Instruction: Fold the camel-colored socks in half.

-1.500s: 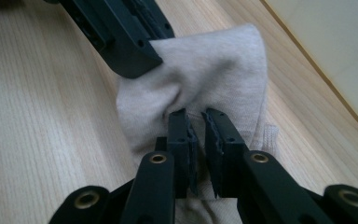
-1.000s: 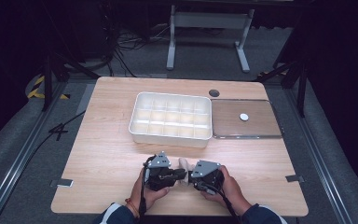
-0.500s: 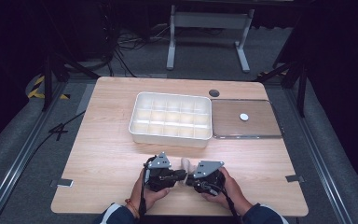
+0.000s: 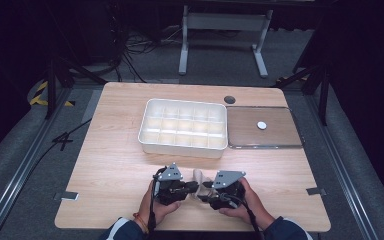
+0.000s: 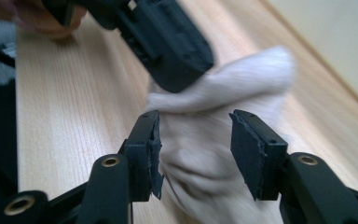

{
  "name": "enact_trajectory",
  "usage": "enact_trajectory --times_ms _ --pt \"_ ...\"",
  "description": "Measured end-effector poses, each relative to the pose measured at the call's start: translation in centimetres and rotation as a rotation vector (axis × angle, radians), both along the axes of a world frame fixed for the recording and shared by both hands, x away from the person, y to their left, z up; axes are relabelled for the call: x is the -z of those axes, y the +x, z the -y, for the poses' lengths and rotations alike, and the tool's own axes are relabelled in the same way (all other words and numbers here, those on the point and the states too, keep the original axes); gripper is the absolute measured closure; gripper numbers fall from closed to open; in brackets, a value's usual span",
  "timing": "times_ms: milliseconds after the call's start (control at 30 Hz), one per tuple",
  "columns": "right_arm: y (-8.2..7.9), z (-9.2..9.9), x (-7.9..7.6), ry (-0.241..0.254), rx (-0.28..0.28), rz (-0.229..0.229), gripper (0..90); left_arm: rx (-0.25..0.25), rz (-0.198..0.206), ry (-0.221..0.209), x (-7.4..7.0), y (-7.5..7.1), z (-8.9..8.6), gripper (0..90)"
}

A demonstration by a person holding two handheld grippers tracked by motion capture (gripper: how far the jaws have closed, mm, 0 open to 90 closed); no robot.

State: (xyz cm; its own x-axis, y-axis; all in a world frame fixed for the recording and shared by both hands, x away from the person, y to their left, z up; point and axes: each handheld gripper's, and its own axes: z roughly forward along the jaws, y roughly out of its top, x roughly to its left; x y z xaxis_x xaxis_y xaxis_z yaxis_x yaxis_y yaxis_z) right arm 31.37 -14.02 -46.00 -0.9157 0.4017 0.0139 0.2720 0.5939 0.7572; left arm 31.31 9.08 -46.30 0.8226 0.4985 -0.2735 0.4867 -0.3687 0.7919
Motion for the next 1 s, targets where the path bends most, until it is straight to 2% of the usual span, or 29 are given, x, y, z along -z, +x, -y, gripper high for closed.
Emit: enact_trajectory --times_ms 67,167,300,400,633,667,767,833,867,1000 --pt "0.1 1.1 -0.4 -0.005 0.029 -0.001 59.4 0.002 0.009 0.002 0.0 0.0 -0.1 83.3" --pt "0.3 2.0 -0.1 -0.034 0.059 -0.019 65.7 0.001 0.01 0.003 0.0 0.0 0.0 83.3" --pt "0.4 1.7 0.4 -0.051 0.061 -0.033 68.1 0.002 0.011 -0.001 0.0 -0.2 0.2 83.2" --pt "0.3 1.1 0.8 -0.064 0.06 -0.032 69.5 0.016 0.048 0.02 -0.3 -0.4 0.7 83.2" --pt "0.1 0.7 1.0 -0.058 0.061 -0.033 70.0 0.037 0.047 0.017 -0.2 -0.7 1.6 83.1" --pt "0.0 0.5 1.0 -0.064 0.059 -0.023 69.4 0.039 0.043 0.015 -0.1 -0.8 1.8 83.2" --pt "0.0 0.5 1.1 -0.056 0.061 -0.028 66.8 0.051 0.043 0.02 0.1 -0.8 2.1 83.2" --pt "0.2 0.8 1.0 -0.056 0.056 -0.031 58.3 0.045 0.041 0.026 0.1 -0.8 2.1 83.3" --pt "0.3 1.0 0.8 -0.048 0.052 -0.031 57.8 0.046 0.043 0.029 0.1 -0.8 2.0 83.3" --pt "0.8 2.6 -0.2 -0.003 0.098 -0.026 60.5 0.036 0.037 0.01 0.1 -0.5 1.6 83.3"
